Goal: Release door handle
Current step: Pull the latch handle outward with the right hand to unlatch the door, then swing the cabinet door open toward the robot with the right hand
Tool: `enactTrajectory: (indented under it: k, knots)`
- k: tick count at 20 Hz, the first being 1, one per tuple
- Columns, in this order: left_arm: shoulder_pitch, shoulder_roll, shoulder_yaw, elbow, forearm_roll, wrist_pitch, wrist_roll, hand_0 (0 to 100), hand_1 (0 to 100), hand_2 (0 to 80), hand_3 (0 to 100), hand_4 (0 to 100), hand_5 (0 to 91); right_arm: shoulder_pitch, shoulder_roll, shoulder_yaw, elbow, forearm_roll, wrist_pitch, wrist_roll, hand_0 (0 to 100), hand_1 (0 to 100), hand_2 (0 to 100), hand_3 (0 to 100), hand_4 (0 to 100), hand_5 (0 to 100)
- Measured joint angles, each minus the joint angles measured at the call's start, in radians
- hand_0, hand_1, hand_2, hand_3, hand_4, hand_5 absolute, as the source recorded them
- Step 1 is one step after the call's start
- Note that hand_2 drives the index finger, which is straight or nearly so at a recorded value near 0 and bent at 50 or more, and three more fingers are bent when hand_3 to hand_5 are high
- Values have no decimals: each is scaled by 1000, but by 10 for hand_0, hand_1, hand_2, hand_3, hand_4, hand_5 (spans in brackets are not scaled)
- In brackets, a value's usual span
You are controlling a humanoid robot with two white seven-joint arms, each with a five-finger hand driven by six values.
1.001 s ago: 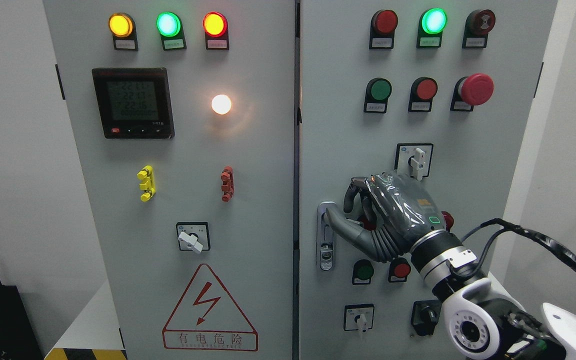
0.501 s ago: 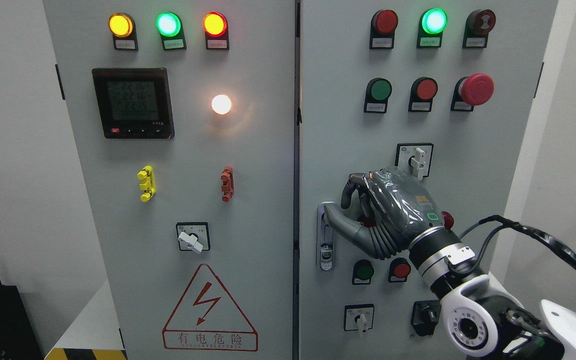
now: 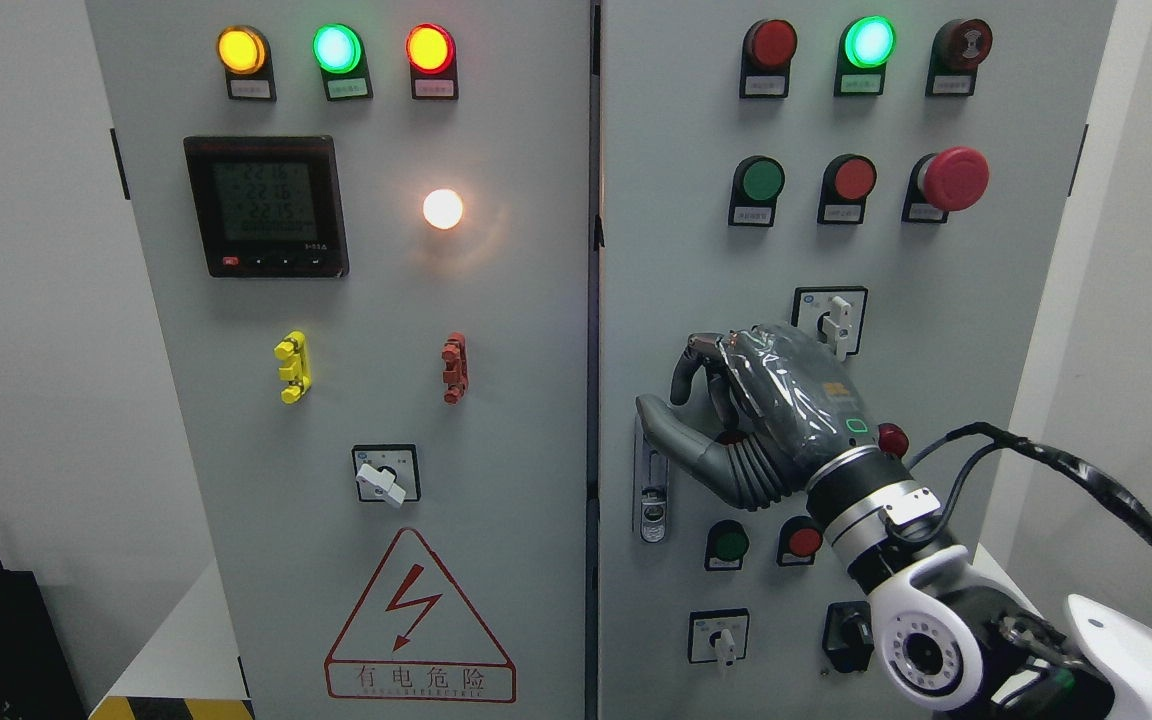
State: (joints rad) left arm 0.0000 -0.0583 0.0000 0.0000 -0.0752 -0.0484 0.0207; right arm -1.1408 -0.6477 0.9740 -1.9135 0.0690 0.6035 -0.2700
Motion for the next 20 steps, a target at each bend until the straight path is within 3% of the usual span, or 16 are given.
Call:
enactTrajectory:
  k: [10,20]
  knots:
    - [0,0,0,0,0,0,0,120,389,0,0,0,0,-5,21,0,0,1,-44,-36,459,341,623,1000,992,1000]
    - [0,0,0,0,1,0,0,120,389,0,0,0,0,-8,31,-1,1,7,-132,-129,431,368,664,1000,962,991]
